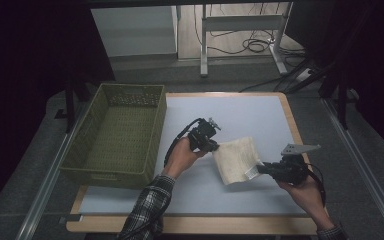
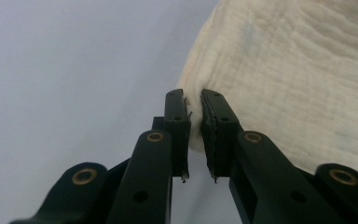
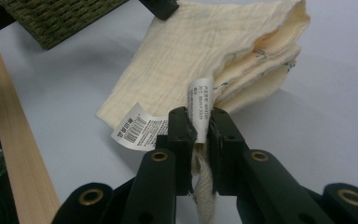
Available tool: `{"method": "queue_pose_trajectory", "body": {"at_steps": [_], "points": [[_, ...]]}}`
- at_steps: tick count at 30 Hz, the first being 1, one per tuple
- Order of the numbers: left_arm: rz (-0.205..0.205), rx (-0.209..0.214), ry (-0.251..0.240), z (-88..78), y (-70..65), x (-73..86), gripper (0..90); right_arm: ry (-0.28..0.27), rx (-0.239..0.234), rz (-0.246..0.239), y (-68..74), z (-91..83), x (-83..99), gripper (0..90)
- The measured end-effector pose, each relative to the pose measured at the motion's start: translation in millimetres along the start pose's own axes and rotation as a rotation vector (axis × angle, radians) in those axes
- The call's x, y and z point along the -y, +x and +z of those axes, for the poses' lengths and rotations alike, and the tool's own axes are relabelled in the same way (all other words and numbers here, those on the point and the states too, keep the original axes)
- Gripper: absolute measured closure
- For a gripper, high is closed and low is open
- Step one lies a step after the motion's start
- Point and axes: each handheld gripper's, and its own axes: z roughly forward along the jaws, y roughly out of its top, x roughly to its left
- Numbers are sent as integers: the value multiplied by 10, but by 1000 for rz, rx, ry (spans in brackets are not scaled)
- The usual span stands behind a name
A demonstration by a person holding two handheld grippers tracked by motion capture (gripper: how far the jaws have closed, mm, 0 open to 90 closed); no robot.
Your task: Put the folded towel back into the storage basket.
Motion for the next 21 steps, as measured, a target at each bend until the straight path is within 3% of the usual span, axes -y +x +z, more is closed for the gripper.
{"method": "queue_pose_trajectory", "body": {"at_steps": [9, 21], "points": [[-18, -20, 22, -150, 59, 49, 812, -1, -25, -6, 51, 48, -93, 803], [-30, -64, 32, -477, 139, 108, 813, -9, -57, -33, 171, 170, -293, 803]]}}
